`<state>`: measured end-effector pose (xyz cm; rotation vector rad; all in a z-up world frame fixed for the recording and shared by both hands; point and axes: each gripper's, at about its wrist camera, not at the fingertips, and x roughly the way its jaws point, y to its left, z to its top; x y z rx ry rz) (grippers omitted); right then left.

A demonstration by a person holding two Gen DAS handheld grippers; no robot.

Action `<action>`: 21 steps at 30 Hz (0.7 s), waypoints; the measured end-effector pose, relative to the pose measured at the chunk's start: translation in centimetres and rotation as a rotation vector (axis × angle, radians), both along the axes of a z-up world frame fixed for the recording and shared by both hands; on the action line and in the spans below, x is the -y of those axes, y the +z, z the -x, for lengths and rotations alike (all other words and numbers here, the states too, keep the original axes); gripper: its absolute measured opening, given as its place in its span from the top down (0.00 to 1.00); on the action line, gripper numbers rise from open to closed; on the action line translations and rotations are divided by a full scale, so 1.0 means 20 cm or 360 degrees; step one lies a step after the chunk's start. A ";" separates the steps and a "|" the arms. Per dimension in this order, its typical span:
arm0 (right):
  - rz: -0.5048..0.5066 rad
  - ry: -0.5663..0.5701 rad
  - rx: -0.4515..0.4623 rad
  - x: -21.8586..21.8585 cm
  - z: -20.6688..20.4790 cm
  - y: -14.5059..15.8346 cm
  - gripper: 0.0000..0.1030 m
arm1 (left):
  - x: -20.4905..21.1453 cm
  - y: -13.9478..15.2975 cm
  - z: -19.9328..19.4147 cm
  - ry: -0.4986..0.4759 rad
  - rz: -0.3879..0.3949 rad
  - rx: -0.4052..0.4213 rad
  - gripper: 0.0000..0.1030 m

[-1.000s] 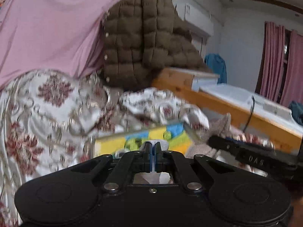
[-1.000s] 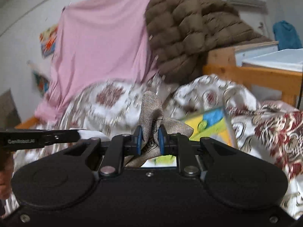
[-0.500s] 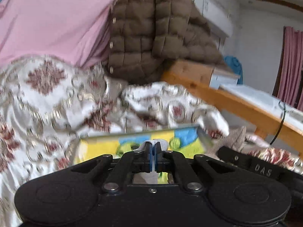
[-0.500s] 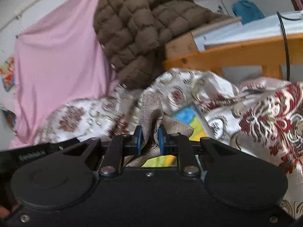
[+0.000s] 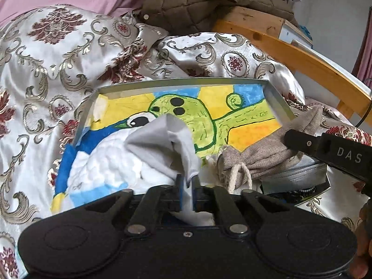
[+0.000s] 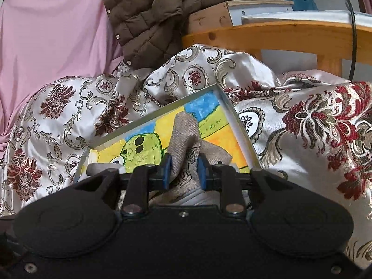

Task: Organize soft objects
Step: 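Carry both items over the tray and open both tools to drop them in, then raise both open tools away from the tray back over the bed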

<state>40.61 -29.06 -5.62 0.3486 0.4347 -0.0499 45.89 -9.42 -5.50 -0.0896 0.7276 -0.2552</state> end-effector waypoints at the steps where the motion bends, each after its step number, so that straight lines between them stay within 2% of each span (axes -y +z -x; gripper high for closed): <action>1: -0.0006 0.0003 -0.0004 0.00 0.00 0.00 0.74 | -0.01 0.01 0.01 0.0001 -0.0001 0.0005 0.87; 3: -0.0013 0.0023 0.0005 0.00 0.01 0.01 0.65 | -0.01 0.04 0.04 0.0001 -0.0018 0.0028 0.84; 6: 0.0034 0.0042 0.0043 -0.01 0.06 0.06 0.54 | -0.02 0.11 0.08 0.0004 -0.0025 0.0074 0.69; 8: 0.0063 0.0048 0.0070 -0.02 0.10 0.09 0.47 | -0.03 0.17 0.13 0.0021 -0.0025 0.0118 0.55; 10: 0.0073 0.0054 0.0116 -0.01 0.15 0.14 0.37 | -0.04 0.23 0.18 0.0036 -0.0013 0.0178 0.50; 12: 0.0074 0.0067 0.0174 0.00 0.20 0.20 0.24 | -0.06 0.28 0.24 0.0056 -0.0001 0.0235 0.41; 14: 0.0078 0.0072 0.0232 0.00 0.26 0.26 0.12 | -0.08 0.35 0.30 0.0088 0.0016 0.0308 0.29; 15: 0.0085 0.0072 0.0271 0.00 0.30 0.30 0.08 | -0.09 0.39 0.34 0.0105 0.0029 0.0348 0.27; 18: 0.0078 0.0079 0.0367 0.00 0.41 0.40 0.02 | -0.14 0.50 0.45 0.0145 0.0068 0.0448 0.19; 21: 0.0068 0.0091 0.0468 0.01 0.54 0.49 0.01 | -0.18 0.62 0.58 0.0201 0.0100 0.0566 0.09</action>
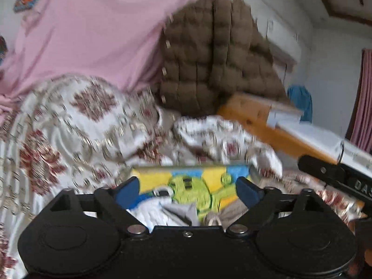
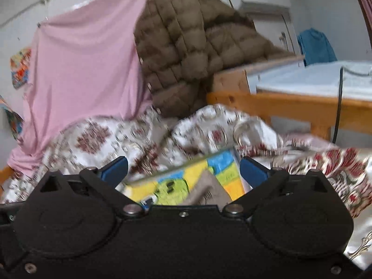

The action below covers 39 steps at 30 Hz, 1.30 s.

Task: Organize soft objects
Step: 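Raise both open tools away from the tray back over the bed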

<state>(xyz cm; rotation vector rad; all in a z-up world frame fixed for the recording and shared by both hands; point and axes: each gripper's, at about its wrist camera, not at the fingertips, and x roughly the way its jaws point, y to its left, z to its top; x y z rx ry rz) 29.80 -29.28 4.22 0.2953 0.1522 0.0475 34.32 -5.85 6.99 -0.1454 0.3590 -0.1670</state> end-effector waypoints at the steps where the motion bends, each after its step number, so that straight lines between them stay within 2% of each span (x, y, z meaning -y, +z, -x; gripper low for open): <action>1: -0.0003 0.0006 0.0028 0.00 0.04 0.03 0.01 | -0.01 0.03 0.04 0.0012 0.0011 0.0032 0.06; 7: 0.0024 -0.0005 0.0176 -0.01 0.33 0.14 0.01 | -0.07 0.21 0.31 0.0069 0.0044 0.0179 0.01; 11: 0.0064 -0.0003 0.0217 -0.02 0.49 0.16 0.00 | -0.11 0.24 0.48 0.0064 0.0063 0.0174 0.01; 17: 0.0090 0.0012 0.0217 -0.05 0.72 0.13 0.00 | -0.18 0.17 0.72 0.0093 0.0085 0.0105 0.01; 26: 0.0131 0.0075 0.0173 -0.10 0.92 0.02 0.00 | -0.27 0.03 0.99 0.0053 -0.0002 0.0014 0.01; 34: 0.0112 0.0053 0.0044 -0.11 1.10 -0.15 0.00 | -0.33 -0.10 1.16 0.0020 0.0015 -0.0038 0.01; 39: 0.0142 0.0026 -0.0079 -0.14 1.23 -0.23 0.00 | -0.34 -0.20 1.20 -0.0006 0.0021 -0.0146 0.01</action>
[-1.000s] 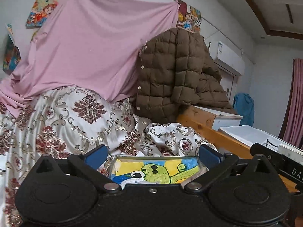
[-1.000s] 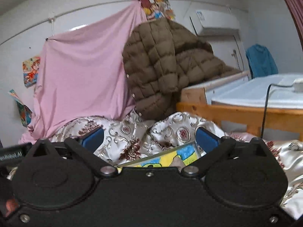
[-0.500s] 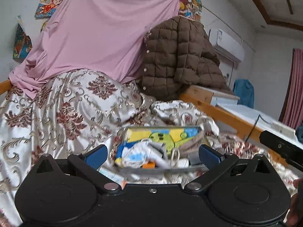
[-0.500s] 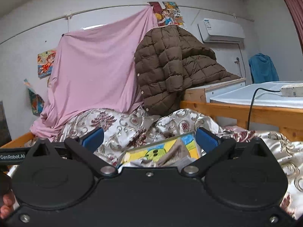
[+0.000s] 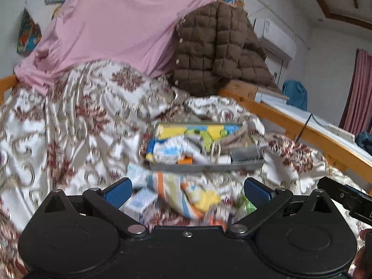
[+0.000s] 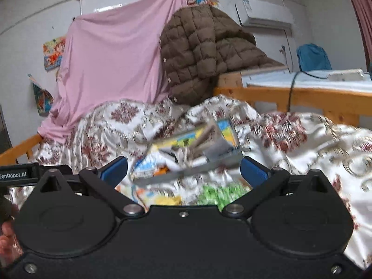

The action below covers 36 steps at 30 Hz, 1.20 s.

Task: Organize soft objects
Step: 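Raise both open tools away from the tray back over the bed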

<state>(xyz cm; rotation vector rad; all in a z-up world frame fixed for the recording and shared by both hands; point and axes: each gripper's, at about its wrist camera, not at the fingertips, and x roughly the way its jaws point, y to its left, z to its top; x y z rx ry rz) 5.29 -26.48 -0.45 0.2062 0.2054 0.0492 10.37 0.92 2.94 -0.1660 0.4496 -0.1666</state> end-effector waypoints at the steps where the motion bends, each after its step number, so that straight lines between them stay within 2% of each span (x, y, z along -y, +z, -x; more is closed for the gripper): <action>1: 0.0003 -0.0001 -0.0022 -0.01 0.01 -0.01 0.00 | 0.00 -0.02 0.01 0.0000 -0.0001 -0.0035 0.01; 4: 0.0036 -0.0020 -0.0077 -0.04 0.08 -0.05 0.00 | -0.02 -0.06 0.00 0.0006 0.0027 -0.0134 0.01; 9: 0.0098 -0.0041 -0.0149 -0.09 0.07 -0.09 0.00 | -0.09 -0.10 0.02 0.0127 0.0132 -0.0219 0.01; 13: 0.0091 -0.0058 -0.0215 -0.11 0.09 -0.12 0.00 | -0.11 -0.12 0.05 0.0213 0.0108 -0.0271 0.01; 21: 0.0056 -0.0062 -0.0312 -0.12 0.17 -0.18 0.00 | -0.06 -0.16 0.11 0.0185 -0.0023 -0.0348 0.01; 25: 0.0093 -0.0051 -0.0362 -0.14 0.16 -0.19 0.00 | -0.03 -0.18 0.12 0.0175 -0.0091 -0.0373 0.01; 36: 0.0076 -0.0035 -0.0473 -0.12 0.04 -0.22 0.00 | -0.01 -0.19 0.10 0.0207 -0.0161 -0.0426 0.01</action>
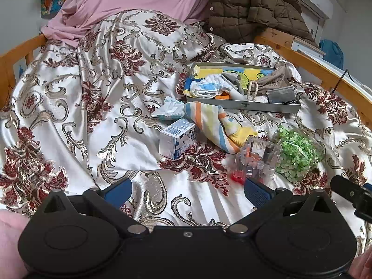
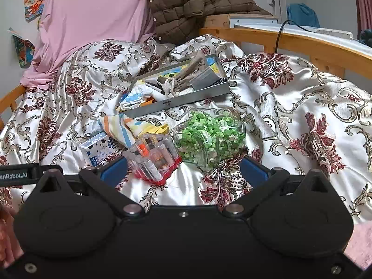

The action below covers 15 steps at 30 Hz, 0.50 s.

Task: Organize soft objects
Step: 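Raise both open tools away from the tray back over the bed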

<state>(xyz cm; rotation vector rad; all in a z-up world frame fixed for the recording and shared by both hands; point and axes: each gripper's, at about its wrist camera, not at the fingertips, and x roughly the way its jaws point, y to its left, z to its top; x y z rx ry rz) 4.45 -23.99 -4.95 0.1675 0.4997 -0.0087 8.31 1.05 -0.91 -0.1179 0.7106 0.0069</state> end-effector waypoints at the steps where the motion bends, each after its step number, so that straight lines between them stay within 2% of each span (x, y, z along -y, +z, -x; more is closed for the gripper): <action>1: -0.0008 0.0004 0.0000 0.00 -0.01 0.00 0.00 | 0.01 0.00 0.00 -0.0004 -0.0021 0.0006 0.01; 5: -0.0056 0.0020 -0.0018 0.01 -0.04 0.00 0.00 | 0.03 0.02 -0.01 -0.0012 -0.0084 0.0038 0.01; 10: -0.0173 0.0043 -0.0097 0.04 -0.13 -0.03 0.00 | 0.00 0.02 -0.04 0.0022 -0.0057 0.0026 0.01; 15: -0.0269 0.0171 -0.0121 0.03 -0.25 -0.05 0.00 | 0.00 0.01 -0.10 0.0028 -0.0093 -0.0005 0.01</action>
